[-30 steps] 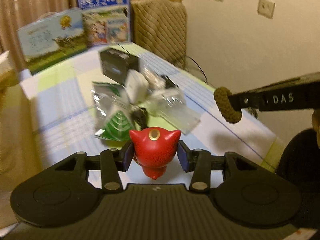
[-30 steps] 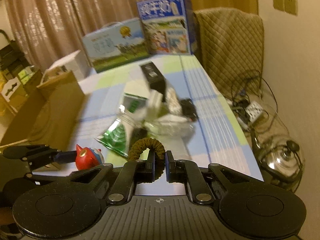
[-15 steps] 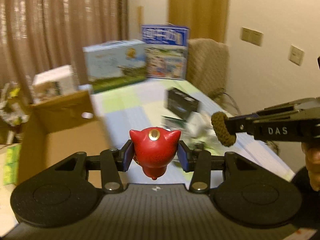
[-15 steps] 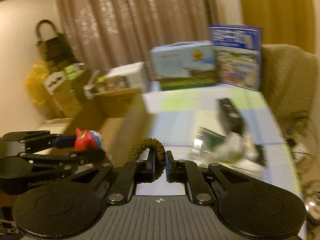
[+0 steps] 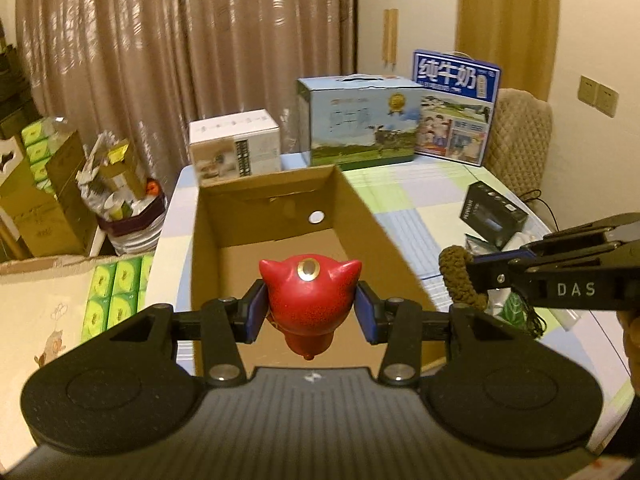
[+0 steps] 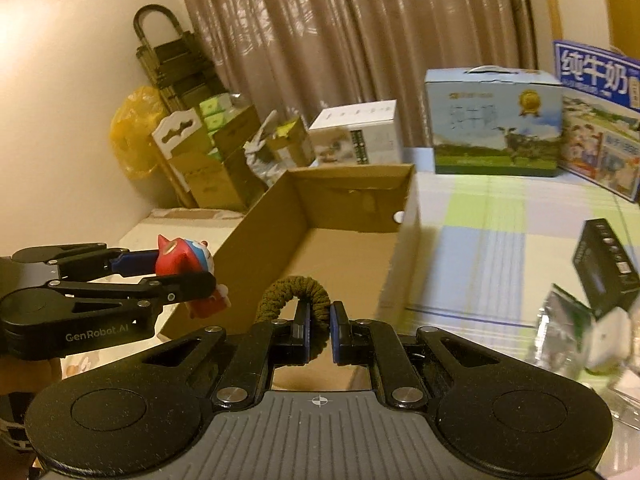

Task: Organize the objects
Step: 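Carry the red figurine with the left tool while the right tool carries the ring to the cardboard box, then open the left tool over the box while the right tool releases the ring into it, then move both tools back over the remaining items on the table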

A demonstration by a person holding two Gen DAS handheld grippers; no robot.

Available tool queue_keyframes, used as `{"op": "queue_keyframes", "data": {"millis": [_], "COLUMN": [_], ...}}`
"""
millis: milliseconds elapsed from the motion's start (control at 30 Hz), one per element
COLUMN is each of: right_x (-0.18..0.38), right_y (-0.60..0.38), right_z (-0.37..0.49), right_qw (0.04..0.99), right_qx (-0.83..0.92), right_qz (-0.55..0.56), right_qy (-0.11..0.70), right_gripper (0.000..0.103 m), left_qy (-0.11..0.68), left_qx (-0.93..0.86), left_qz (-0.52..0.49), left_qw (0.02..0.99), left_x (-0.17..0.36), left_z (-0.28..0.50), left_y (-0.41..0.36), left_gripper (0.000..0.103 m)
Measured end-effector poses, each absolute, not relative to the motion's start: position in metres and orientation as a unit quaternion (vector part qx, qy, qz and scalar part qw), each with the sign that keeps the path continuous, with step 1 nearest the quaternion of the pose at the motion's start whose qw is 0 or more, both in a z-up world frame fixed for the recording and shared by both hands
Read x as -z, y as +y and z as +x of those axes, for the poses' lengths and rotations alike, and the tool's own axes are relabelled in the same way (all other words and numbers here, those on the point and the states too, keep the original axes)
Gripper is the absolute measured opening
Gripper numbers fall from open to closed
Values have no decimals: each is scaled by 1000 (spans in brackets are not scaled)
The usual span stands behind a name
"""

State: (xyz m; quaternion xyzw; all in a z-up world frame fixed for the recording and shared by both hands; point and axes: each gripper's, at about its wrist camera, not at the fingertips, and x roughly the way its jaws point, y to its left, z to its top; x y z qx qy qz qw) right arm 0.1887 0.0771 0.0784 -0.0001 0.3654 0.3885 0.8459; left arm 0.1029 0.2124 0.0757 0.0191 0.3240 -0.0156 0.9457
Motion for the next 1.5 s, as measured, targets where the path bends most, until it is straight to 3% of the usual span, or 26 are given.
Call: {"op": "queue_keyframes", "data": {"millis": [167, 233, 267, 300, 367, 1167, 1500], "right_x": [-68, -65, -63, -62, -62, -86, -74], "right_y": [92, 97, 98, 99, 98, -17, -121], "right_z": [193, 198, 202, 203, 204, 115, 75], "right_qw": [841, 838, 836, 837, 842, 893, 923], "right_qx": [-390, -389, -387, -385, -382, -305, -204], "right_qz": [-2, 2, 5, 7, 12, 26, 27], "right_qy": [375, 383, 388, 389, 382, 330, 325], "right_gripper": [6, 13, 30, 53, 61, 61, 61], "left_qy": [330, 334, 334, 333, 327, 310, 297], "left_qx": [17, 15, 11, 7, 3, -1, 52], "left_qz": [0, -1, -2, -3, -6, -34, -46], "left_qw": [944, 943, 942, 943, 945, 950, 952], "left_x": [-65, -59, -57, -55, -55, -76, -83], "left_z": [110, 114, 115, 116, 115, 63, 43], "left_y": [223, 224, 226, 229, 232, 191, 123], "left_gripper": [41, 41, 44, 52, 55, 56, 68]}}
